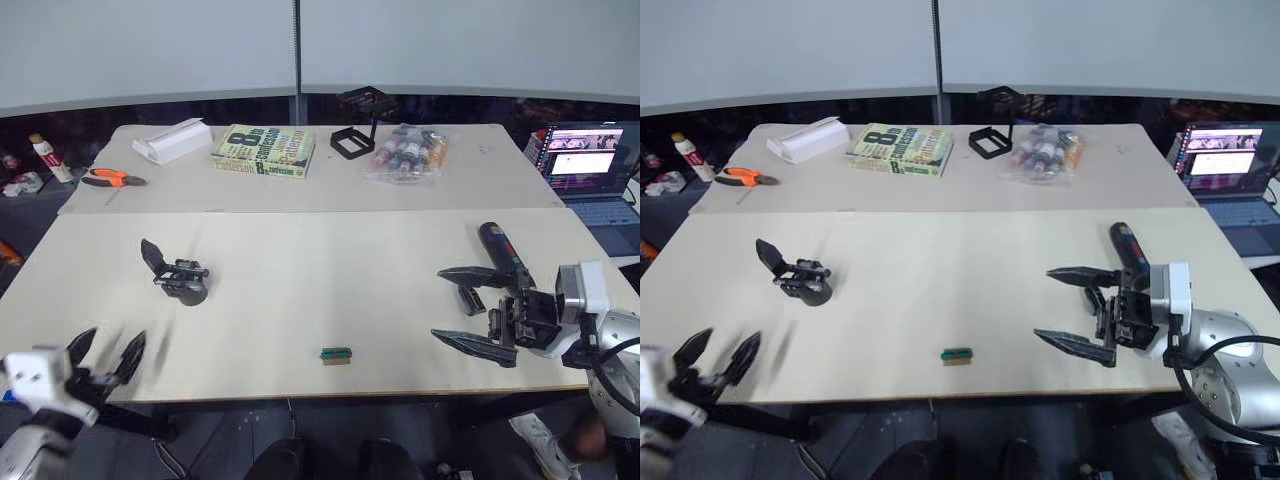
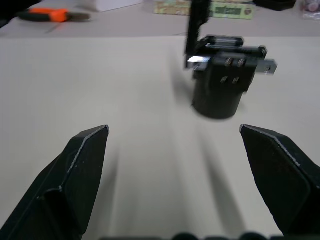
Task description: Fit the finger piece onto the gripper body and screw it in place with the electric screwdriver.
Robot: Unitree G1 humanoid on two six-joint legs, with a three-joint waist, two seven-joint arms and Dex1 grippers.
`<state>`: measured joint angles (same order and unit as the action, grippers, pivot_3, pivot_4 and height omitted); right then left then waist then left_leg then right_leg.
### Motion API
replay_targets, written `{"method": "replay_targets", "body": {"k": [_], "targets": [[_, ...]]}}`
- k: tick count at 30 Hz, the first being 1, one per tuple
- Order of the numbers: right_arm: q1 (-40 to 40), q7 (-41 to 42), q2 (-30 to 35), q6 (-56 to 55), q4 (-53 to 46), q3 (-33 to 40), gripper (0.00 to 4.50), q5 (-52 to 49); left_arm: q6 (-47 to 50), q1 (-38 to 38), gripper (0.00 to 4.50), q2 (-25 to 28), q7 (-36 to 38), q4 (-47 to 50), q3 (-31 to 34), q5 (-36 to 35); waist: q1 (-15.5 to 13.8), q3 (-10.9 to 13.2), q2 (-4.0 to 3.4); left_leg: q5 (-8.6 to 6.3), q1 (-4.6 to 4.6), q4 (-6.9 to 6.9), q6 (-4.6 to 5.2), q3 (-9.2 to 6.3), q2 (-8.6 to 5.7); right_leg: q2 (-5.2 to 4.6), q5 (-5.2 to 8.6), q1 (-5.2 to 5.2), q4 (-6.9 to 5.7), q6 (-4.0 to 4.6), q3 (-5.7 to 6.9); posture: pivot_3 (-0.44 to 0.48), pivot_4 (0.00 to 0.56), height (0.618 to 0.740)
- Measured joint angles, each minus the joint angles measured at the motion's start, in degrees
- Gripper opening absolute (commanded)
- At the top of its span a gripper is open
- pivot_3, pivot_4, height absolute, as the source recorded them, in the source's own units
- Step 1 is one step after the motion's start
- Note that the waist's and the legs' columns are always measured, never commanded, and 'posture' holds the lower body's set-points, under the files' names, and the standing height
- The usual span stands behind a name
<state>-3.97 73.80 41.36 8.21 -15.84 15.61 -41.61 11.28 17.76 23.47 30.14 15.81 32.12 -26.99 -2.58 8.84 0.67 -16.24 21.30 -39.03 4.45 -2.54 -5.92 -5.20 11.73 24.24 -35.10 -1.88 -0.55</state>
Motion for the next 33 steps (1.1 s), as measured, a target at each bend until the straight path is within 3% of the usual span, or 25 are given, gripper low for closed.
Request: {"method": "replay_targets", "body": {"k": [10,28,31,33], "targets": [[-0.45,-0.09,-0.22,-0.17,0.45,-0.63,4.5,0.79,-0.85,-10.48,4.44,1.8,-1.98,-11.02,-10.56,8.54,1.01,-0.01,-0.02,0.11,0.01,0.12,-0.18,0.0,0.01,0.03,0.0,0.01,-0.05,0.0,-0.01,0.0,0.15,0.74],[2.77,-1.47,-0.22,-0.47,-1.64,0.87,4.5,0.94,-6.25,-20.24,4.44,1.04,-2.26,-22.13,-14.92,10.92,0.33,-0.01,-0.02,0.13,0.01,0.1,-0.21,-0.01,0.0,0.02,-0.01,0.01,-0.09,-0.01,-0.02,0.0,0.15,0.74],[2.81,-1.44,-0.22,-0.65,-1.64,0.89,4.5,0.96,-6.25,-20.29,3.56,1.05,-2.07,-22.14,-15.06,10.92,0.36,-0.01,-0.02,0.15,0.01,0.11,-0.24,-0.01,0.0,0.02,-0.01,0.01,-0.09,-0.01,-0.02,0.0,0.15,0.74],[3.09,-1.39,-0.22,-0.73,-1.63,0.95,4.5,0.98,-6.22,-20.14,2.68,1.15,-2.56,-22.13,-14.79,11.02,0.32,-0.01,-0.02,0.14,0.01,0.1,-0.23,-0.01,0.0,0.02,-0.01,0.01,-0.08,-0.01,-0.02,0.0,0.15,0.74]]}}
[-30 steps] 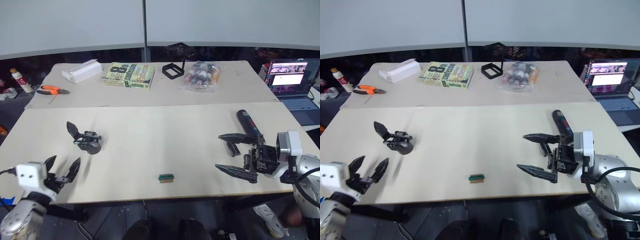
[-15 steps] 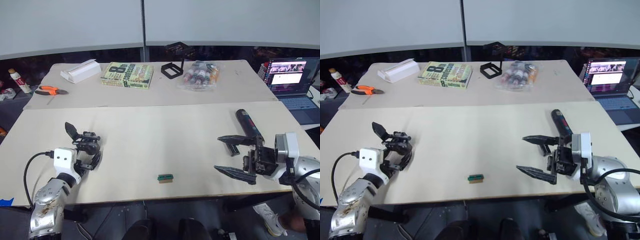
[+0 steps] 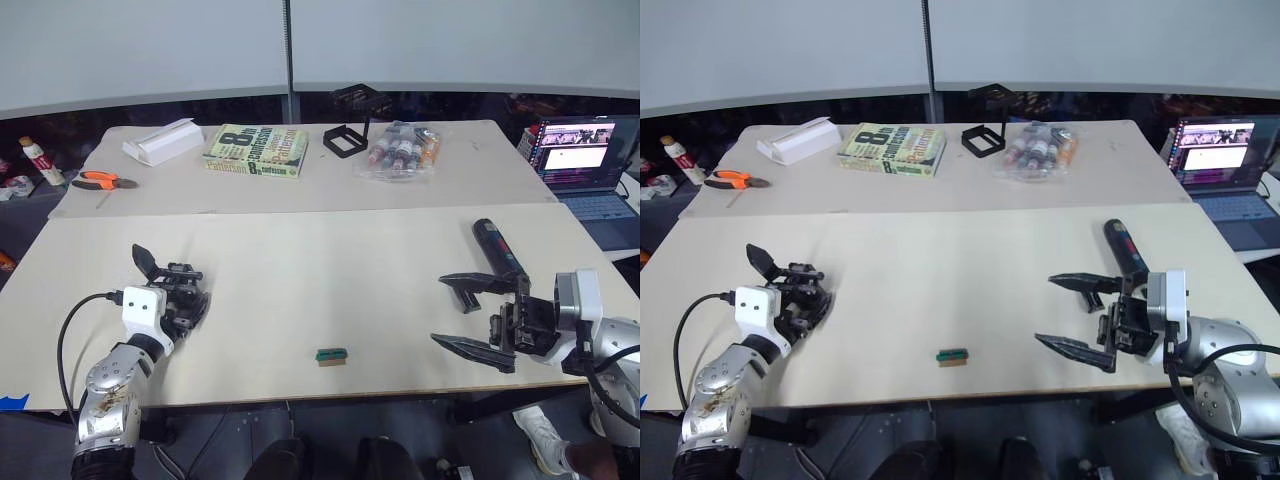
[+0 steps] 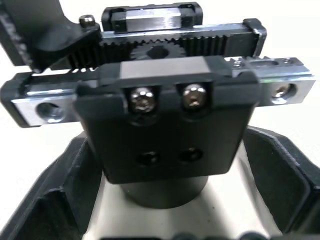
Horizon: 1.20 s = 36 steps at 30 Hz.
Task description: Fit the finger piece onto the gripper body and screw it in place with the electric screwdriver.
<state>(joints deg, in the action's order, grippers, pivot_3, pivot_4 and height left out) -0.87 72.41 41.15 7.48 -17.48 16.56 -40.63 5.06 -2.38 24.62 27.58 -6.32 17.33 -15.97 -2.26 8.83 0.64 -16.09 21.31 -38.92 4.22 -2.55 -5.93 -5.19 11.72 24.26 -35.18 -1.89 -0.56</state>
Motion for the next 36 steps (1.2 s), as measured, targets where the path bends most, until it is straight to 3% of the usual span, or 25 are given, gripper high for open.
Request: {"method": "replay_targets", "body": {"k": [1,9,15,20,27,31,36], "targets": [[0.06,0.01,0.0,-0.01,0.0,0.0,4.5,0.01,0.01,0.01,2.32,0.01,-0.02,0.02,0.0,0.01,-0.01,0.0,0.0,0.0,0.0,0.0,0.0,0.0,0.0,0.0,0.0,0.0,0.0,0.0,0.0,0.0,0.15,0.74],[0.05,0.43,0.01,-1.1,0.74,0.05,4.5,0.02,-0.72,1.2,2.34,0.9,3.74,-0.01,0.78,-2.41,0.18,0.0,0.0,0.01,0.02,0.01,0.0,0.0,0.01,0.01,0.0,0.01,0.0,0.0,0.0,0.0,0.15,0.74],[-0.06,2.16,1.1,-1.2,1.72,0.23,4.5,0.02,-3.67,-1.14,2.34,2.78,21.74,2.92,-2.84,-10.26,-0.39,0.06,0.08,0.14,0.31,-0.17,-0.24,-0.06,-0.03,-0.06,-0.01,0.07,0.07,0.0,0.1,0.0,0.15,0.74],[0.49,4.4,2.54,-1.98,3.59,1.42,4.5,0.53,-3.89,-14.87,2.34,5.92,35.9,3.82,-12.99,-10.39,-0.5,0.06,0.07,0.16,0.36,-0.22,-0.23,-0.09,-0.12,-0.09,-0.04,0.06,0.08,-0.03,0.11,0.0,0.15,0.74],[6.41,3.56,2.13,-2.46,2.25,4.35,4.5,1.12,-12.41,-29.56,2.34,1.46,52.17,-14.31,-26.41,-2.91,0.98,0.04,0.04,0.43,0.55,-0.12,0.19,-0.07,-0.08,0.0,-0.04,0.36,0.0,-0.04,0.09,0.0,0.15,0.74],[9.49,1.41,1.74,-2.46,-0.93,6.32,4.5,1.11,-18.03,-34.4,2.34,-2.45,56.31,-25.82,-28.62,0.05,1.37,0.04,0.05,0.47,0.98,-0.29,0.16,-0.07,-0.09,-0.02,-0.04,0.79,-0.23,-0.04,0.09,0.0,0.15,0.74],[14.52,-1.51,1.03,-2.37,-5.24,8.83,4.5,1.04,-21.93,-38.16,2.34,-6.4,56.45,-35.52,-28.81,2.71,1.11,0.05,0.07,0.46,1.04,-0.38,0.2,-0.06,-0.12,-0.05,-0.04,0.83,-0.33,-0.05,0.07,0.0,0.15,0.74]]}}
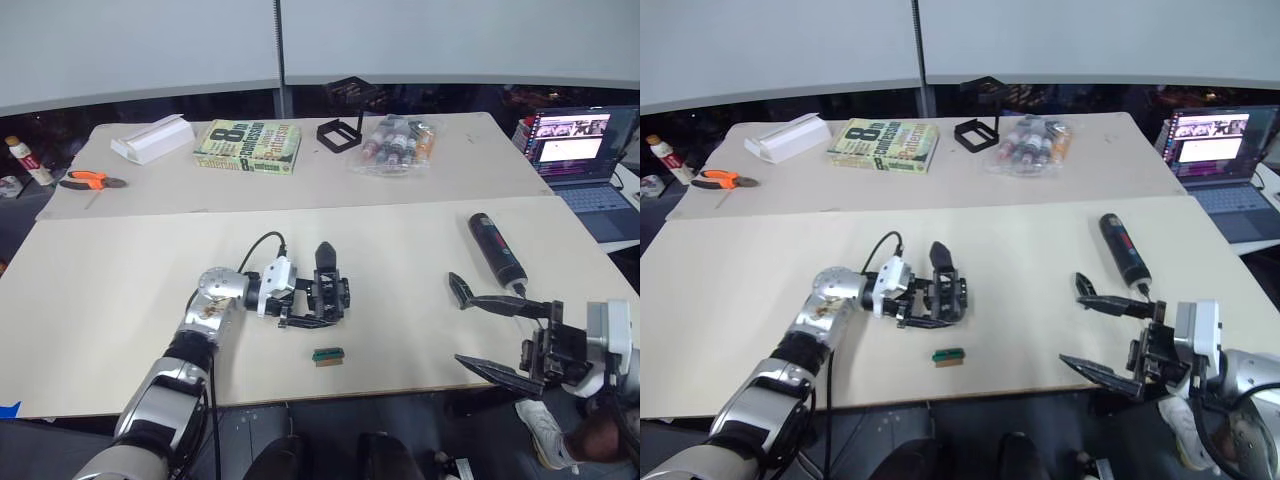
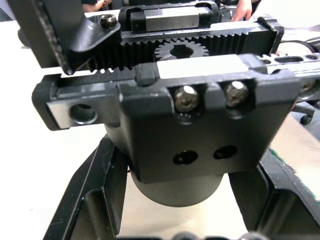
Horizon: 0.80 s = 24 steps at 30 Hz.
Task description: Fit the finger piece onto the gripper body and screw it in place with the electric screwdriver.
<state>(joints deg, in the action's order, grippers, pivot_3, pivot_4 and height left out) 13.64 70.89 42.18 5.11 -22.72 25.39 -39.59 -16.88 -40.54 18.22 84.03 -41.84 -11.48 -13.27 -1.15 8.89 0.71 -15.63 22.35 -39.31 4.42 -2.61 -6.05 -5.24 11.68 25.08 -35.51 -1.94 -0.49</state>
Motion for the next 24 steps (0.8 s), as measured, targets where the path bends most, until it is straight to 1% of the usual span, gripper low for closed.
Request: {"method": "replay_targets", "body": {"k": [3,7,13,16,19,21,22,23,24], "targets": [[1.5,-1.56,-0.03,0.54,-2.15,0.75,4.5,-0.12,-1.68,-1.55,2.34,-1.61,-0.12,-4.22,-0.02,1.81,-0.19,0.0,0.01,-0.02,0.03,-0.15,0.03,0.01,-0.01,0.01,0.0,0.01,-0.13,-0.01,0.0,0.0,0.15,0.74],[3.25,-2.98,-0.06,0.71,-3.8,1.8,4.5,-0.52,-3.38,-2.21,2.34,-2.16,0.45,-7.4,-0.07,3.43,-0.26,0.0,0.01,-0.03,0.03,-0.26,0.05,0.0,0.01,0.02,0.01,0.03,-0.25,-0.01,-0.01,0.0,0.15,0.74],[4.83,-3.43,-0.14,0.71,-4.25,2.56,4.5,-1.45,-8.03,-3.64,2.34,-2.69,1.35,-12.64,-0.29,6.12,-0.51,0.01,0.01,-0.08,0.07,-0.49,0.13,0.01,0.0,0.02,0.01,-0.03,-0.31,-0.02,0.0,0.0,0.15,0.74],[4.82,-3.4,-0.13,0.71,-4.19,2.56,4.5,-1.67,-9.26,-4.8,2.34,-2.93,1.45,-14.86,-0.18,6.58,-0.69,0.01,0.01,-0.21,0.04,-0.52,0.35,0.02,0.0,0.02,0.01,-0.05,-0.34,-0.02,-0.01,0.0,0.15,0.74],[4.88,-3.32,-0.11,0.71,-4.14,2.66,4.5,-1.72,-9.29,-5.7,2.34,-3.2,1.68,-16.45,-0.13,6.71,-0.96,0.01,0.01,-0.2,0.04,-0.57,0.34,0.03,0.0,0.03,0.01,-0.06,-0.38,-0.02,0.0,0.0,0.15,0.74],[5.24,-3.15,-0.11,0.71,-4.1,2.75,4.5,-1.73,-9.05,-5.93,3.38,-3.18,1.68,-16.8,-0.04,6.8,-1.0,0.01,0.01,-0.21,0.03,-0.57,0.34,0.03,0.01,0.04,0.01,-0.06,-0.4,-0.02,0.0,0.0,0.15,0.74],[5.31,-3.1,-0.11,0.71,-4.05,2.76,4.5,-1.73,-8.94,-5.95,3.72,-3.1,1.39,-17.1,0.2,6.93,-1.0,0.01,0.01,-0.2,0.02,-0.57,0.34,0.03,0.0,0.04,0.01,-0.06,-0.41,-0.02,-0.01,0.0,0.15,0.74],[5.38,-3.06,-0.12,0.71,-3.99,2.77,4.5,-1.73,-8.89,-5.96,4.23,-2.89,0.98,-17.48,0.51,7.01,-1.0,0.01,0.01,-0.21,0.02,-0.57,0.35,0.04,0.01,0.04,0.01,-0.05,-0.42,-0.02,-0.01,0.0,0.15,0.74],[5.52,-3.03,-0.12,0.71,-3.92,2.8,4.5,-1.73,-8.93,-5.96,4.45,-2.66,0.77,-17.53,0.74,7.06,-1.0,0.01,0.01,-0.21,0.02,-0.57,0.35,0.03,0.01,0.04,0.01,-0.05,-0.43,-0.02,-0.01,0.0,0.15,0.74]]}}
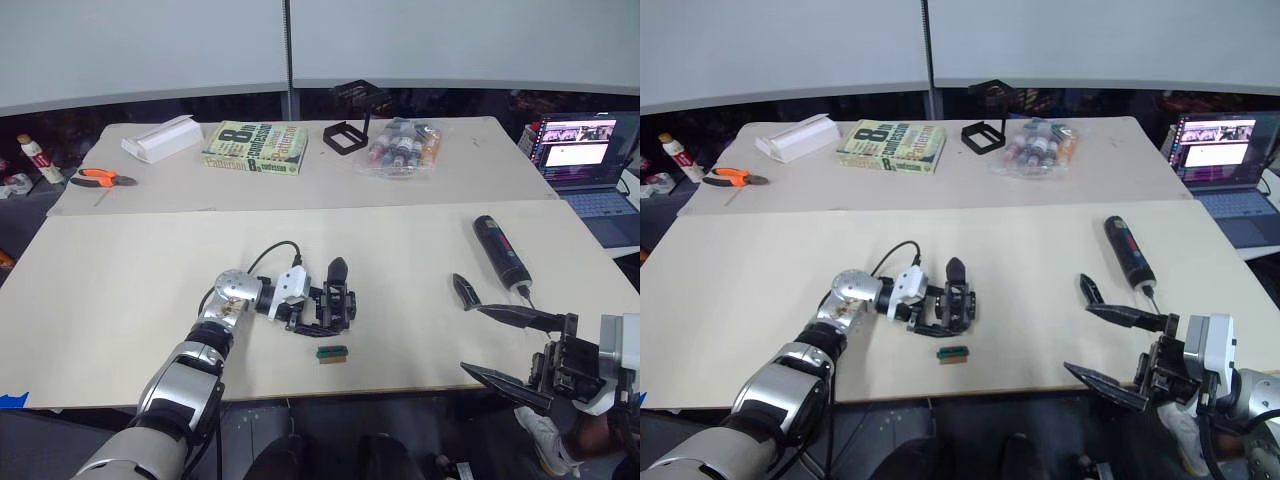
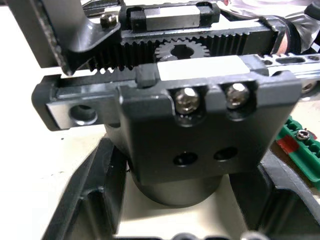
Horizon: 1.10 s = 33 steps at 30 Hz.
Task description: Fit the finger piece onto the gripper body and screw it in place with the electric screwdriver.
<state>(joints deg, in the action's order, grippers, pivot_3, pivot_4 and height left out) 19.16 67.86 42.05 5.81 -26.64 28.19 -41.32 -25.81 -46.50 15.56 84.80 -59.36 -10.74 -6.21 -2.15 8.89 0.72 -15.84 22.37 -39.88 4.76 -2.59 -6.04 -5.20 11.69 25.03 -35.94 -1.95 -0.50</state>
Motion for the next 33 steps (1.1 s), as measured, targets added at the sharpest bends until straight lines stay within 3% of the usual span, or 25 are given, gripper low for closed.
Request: {"method": "replay_targets", "body": {"k": [4,9,12,14,17,20,22,26,33], "targets": [[1.16,0.29,-0.19,-0.02,0.04,0.38,4.5,0.0,0.74,0.36,4.45,1.73,0.24,0.46,1.36,-0.25,0.01,0.0,0.0,0.01,0.0,0.0,-0.01,0.0,0.0,0.01,0.0,0.02,-0.02,0.0,0.0,0.0,0.15,0.74],[1.39,0.44,0.0,0.13,0.27,2.04,4.5,-0.49,3.73,5.25,4.45,4.92,0.43,8.27,3.85,-2.72,0.05,-0.01,-0.01,0.01,-0.01,0.01,-0.02,0.0,0.01,-0.01,0.0,0.02,-0.03,0.0,-0.05,0.0,0.15,0.74],[1.54,-1.49,1.73,4.07,0.12,3.02,4.5,-1.6,7.43,11.64,4.45,8.82,0.63,18.65,6.08,-5.98,0.49,-0.02,-0.04,0.07,0.0,0.03,-0.15,0.02,0.03,-0.01,0.0,0.09,-0.04,0.01,-0.11,0.0,0.15,0.74],[2.24,-4.67,6.65,11.19,0.08,3.83,4.5,-2.27,12.43,17.0,4.45,12.94,0.9,27.38,8.34,-9.53,0.88,-0.03,-0.08,0.09,-0.01,0.06,-0.2,0.01,0.03,-0.04,0.0,0.09,-0.06,0.01,-0.12,0.0,0.15,0.74],[-2.9,-12.86,12.91,23.02,1.01,3.17,4.5,-2.4,24.32,24.63,4.45,20.33,-0.32,41.85,11.7,-14.69,1.47,-0.03,-0.09,-0.03,-0.06,0.06,-0.01,-0.03,0.05,-0.05,0.01,0.06,-0.05,0.02,-0.11,0.0,0.15,0.74],[-13.63,-18.62,19.95,32.64,4.83,-4.66,4.5,0.31,33.23,31.58,4.45,25.05,-2.55,56.59,14.38,-19.85,1.49,-0.04,-0.24,-0.12,-0.08,0.06,0.1,0.03,0.04,-0.09,0.01,0.05,0.0,0.03,-0.12,0.0,0.15,0.74],[-23.26,-20.76,23.65,37.88,8.86,-14.11,4.5,5.28,37.3,35.21,4.45,26.66,-4.68,64.88,16.0,-22.9,1.31,-0.02,-0.27,-0.09,-0.09,0.06,0.02,0.01,0.05,-0.09,0.02,0.14,0.06,0.05,-0.05,0.0,0.15,0.74],[-43.91,-23.43,19.72,49.99,19.62,-29.69,4.5,11.13,38.56,38.62,4.45,25.96,-10.15,71.76,19.27,-25.38,1.16,-0.03,-0.28,0.17,0.0,0.09,-0.37,0.01,0.05,-0.09,0.0,0.06,0.09,0.09,-0.05,0.0,0.15,0.74],[-53.98,-22.56,15.64,52.13,32.75,-43.19,4.5,21.28,38.48,42.96,4.45,26.12,-12.4,75.44,20.63,-25.66,1.09,-0.03,-0.28,0.16,0.22,0.08,-0.3,0.02,-0.02,-0.12,0.0,0.22,0.16,0.08,-0.06,0.0,0.15,0.74]]}}
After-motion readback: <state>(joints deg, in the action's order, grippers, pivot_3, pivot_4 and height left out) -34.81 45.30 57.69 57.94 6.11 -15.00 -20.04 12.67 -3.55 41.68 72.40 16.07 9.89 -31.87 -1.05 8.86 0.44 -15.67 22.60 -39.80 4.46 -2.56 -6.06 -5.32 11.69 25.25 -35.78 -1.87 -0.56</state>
